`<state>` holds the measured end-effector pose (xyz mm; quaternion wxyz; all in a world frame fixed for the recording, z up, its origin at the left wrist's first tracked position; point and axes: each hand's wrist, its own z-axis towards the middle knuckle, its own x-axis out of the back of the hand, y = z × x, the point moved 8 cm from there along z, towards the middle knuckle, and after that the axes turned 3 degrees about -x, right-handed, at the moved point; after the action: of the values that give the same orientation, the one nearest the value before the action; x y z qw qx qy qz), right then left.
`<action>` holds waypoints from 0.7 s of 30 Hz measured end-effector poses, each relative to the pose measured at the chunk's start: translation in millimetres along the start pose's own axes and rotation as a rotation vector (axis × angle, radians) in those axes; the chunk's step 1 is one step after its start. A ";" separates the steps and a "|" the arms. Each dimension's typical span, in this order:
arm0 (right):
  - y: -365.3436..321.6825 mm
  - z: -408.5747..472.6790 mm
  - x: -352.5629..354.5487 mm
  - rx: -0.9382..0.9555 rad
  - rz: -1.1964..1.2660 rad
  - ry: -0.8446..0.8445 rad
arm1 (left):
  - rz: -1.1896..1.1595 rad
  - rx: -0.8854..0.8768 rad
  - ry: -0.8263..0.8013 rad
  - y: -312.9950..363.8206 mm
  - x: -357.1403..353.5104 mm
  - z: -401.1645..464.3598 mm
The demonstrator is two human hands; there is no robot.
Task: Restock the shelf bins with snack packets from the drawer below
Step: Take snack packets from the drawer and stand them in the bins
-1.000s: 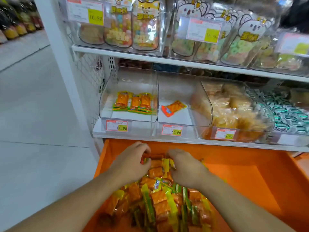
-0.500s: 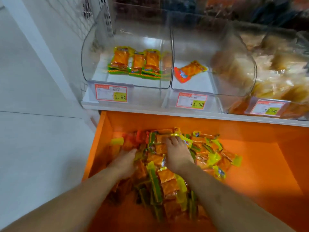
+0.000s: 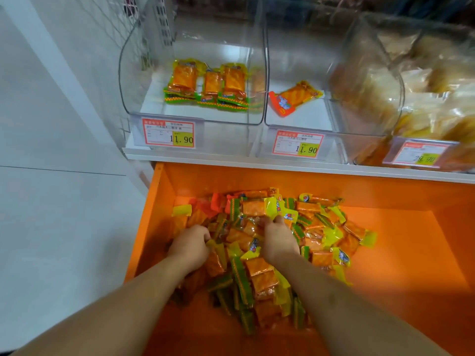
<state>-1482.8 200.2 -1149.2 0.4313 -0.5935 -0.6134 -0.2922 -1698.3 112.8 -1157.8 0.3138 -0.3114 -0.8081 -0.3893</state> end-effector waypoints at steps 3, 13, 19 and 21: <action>10.6 -5.1 2.2 -0.056 0.026 0.028 | -0.095 0.006 0.021 -1.0 6.4 -7.3; 26.3 -27.3 64.6 -0.078 0.457 -0.080 | -0.315 -0.074 0.052 43.1 73.4 -33.2; 4.0 -73.5 165.8 0.057 0.618 -0.154 | -0.631 -0.122 -0.015 104.0 145.4 -82.1; 3.1 -99.4 202.7 0.091 0.677 -0.146 | -0.667 -0.167 -0.049 121.1 172.7 -105.1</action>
<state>-1446.1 210.6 -926.7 0.4849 -0.7627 -0.4234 -0.0618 -1685.1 131.8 -923.3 0.1233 -0.0637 -0.8381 -0.5276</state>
